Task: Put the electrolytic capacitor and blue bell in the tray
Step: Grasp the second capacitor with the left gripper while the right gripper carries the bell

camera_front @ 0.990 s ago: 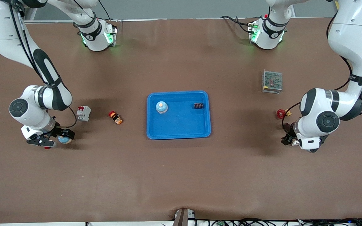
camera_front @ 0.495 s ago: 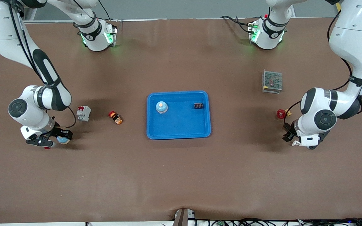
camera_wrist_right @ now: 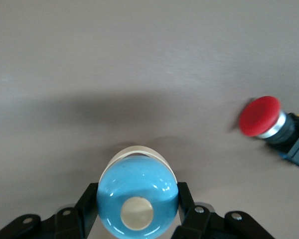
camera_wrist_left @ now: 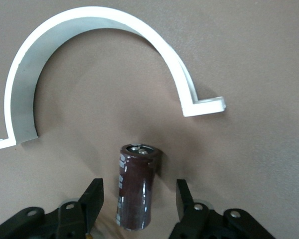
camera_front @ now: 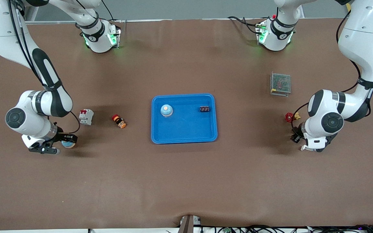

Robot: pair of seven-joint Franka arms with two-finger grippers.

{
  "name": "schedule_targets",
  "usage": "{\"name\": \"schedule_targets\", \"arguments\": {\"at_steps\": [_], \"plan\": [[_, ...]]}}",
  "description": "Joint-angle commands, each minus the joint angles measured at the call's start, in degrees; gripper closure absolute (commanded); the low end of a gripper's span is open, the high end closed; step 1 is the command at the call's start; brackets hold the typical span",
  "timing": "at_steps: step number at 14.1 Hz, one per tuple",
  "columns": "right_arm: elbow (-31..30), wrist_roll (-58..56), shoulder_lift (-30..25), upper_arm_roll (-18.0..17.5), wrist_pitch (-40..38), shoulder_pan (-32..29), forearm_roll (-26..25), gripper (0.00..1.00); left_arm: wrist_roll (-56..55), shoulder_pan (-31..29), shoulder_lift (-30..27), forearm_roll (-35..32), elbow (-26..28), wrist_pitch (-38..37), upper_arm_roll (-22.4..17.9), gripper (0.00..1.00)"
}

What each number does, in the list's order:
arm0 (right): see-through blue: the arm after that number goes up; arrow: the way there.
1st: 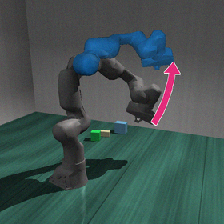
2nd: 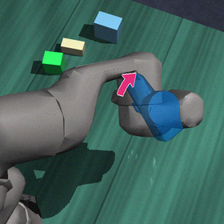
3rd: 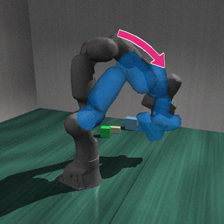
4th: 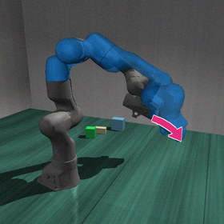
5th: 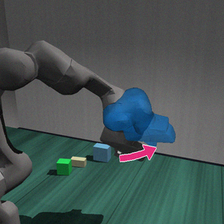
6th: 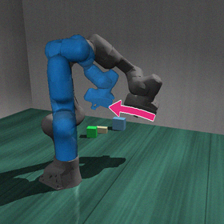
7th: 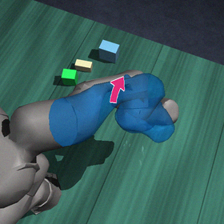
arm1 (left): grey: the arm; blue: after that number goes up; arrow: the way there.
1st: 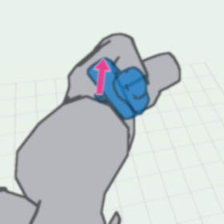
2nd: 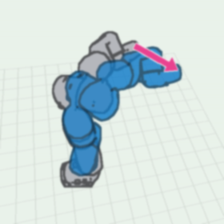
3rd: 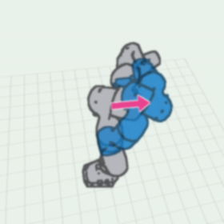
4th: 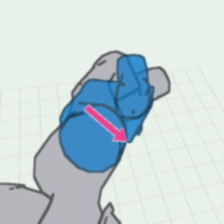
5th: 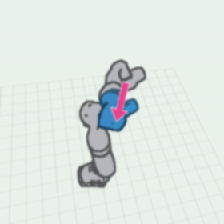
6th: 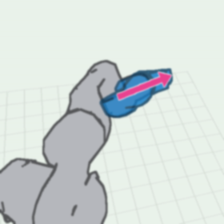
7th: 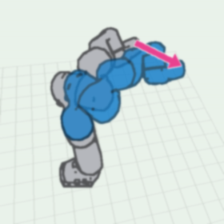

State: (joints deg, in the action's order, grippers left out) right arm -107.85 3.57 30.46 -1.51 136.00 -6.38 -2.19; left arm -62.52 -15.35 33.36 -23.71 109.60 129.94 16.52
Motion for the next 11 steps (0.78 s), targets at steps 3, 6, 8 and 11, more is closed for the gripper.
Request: {"name": "schedule_targets", "arguments": {"at_steps": [3,6,8,11], "plan": [[1.85,13.62,-5.41,-4.38,-8.11,4.61,1.92,1.0,0.38,-1.61,-0.31,-1.52,1.14,1.81,0.7,0.56],[1.76,26.62,-6.38,-4.73,-8.39,11.81,2.01,1.0,0.38,-1.52,-0.31,-1.52,0.87,1.81,0.7,0.84],[1.94,34.54,-6.29,-4.65,-7.6,16.47,2.01,1.0,0.38,-1.26,-0.31,-1.52,0.52,1.81,0.7,0.95],[2.11,42.9,-5.77,-4.65,-4.62,21.57,2.01,1.0,0.3,-0.91,-0.92,-1.52,-0.79,1.37,1.05,1.0]]}}
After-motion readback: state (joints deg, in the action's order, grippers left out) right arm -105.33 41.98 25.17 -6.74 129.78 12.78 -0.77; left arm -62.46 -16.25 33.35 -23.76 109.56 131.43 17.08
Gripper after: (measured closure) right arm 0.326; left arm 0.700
